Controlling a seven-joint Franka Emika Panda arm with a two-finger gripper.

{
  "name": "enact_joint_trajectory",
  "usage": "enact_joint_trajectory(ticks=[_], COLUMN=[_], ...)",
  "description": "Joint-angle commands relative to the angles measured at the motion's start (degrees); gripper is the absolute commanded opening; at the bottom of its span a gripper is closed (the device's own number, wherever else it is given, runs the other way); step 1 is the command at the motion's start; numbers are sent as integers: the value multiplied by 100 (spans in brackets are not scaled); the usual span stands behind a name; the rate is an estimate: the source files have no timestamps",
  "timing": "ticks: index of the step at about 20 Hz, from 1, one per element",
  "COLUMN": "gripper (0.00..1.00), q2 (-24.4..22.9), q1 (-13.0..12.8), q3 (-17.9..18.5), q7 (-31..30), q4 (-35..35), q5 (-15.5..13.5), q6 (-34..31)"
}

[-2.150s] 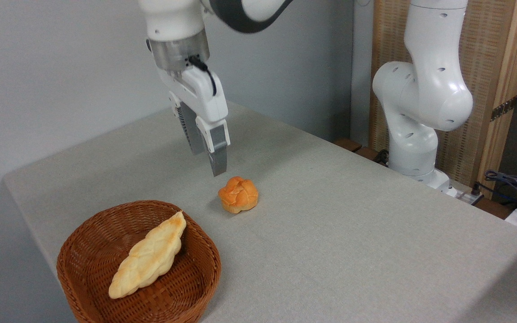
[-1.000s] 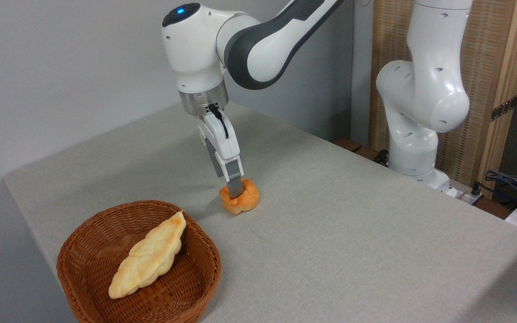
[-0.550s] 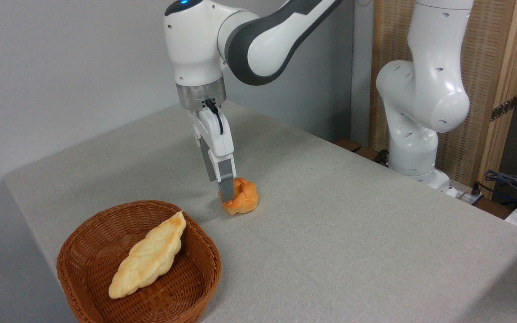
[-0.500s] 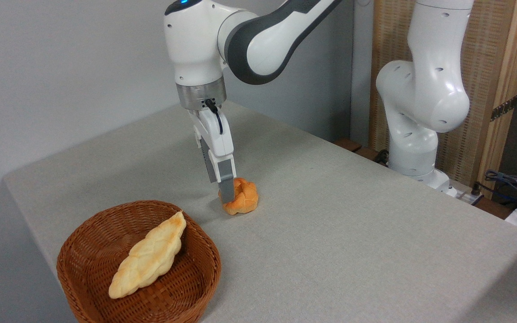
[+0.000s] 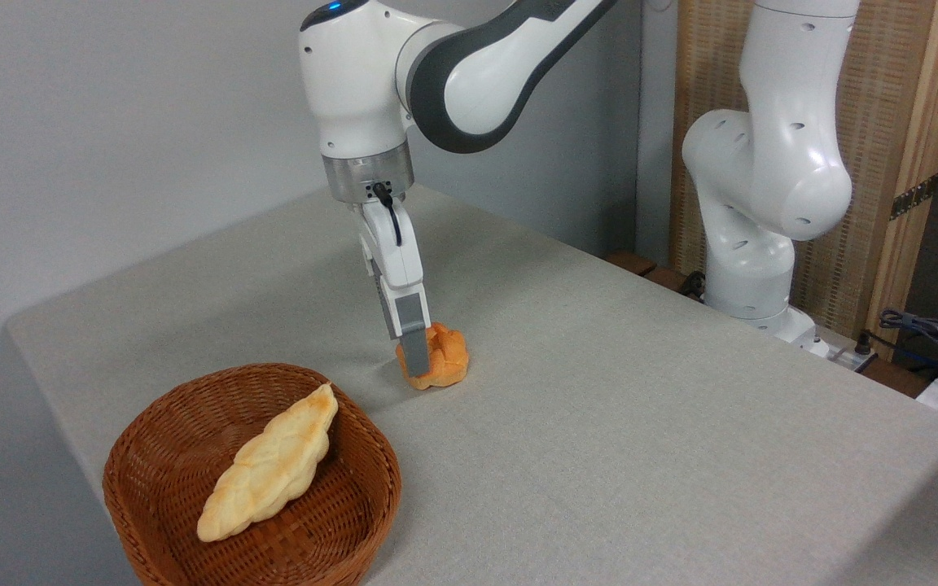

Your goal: Put bread into the basket

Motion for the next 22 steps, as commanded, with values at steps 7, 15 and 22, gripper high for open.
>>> enact_joint_trajectory(ticks=[7,15,22], gripper=[100,100,100], q2=[-138,-147,-147], q1=[-43,-52,-60], q3=[52,44,8], q7=[92,83,39], q4=[-309,-336,-336], q5=[82,82,74], q6=[30,-294,-392])
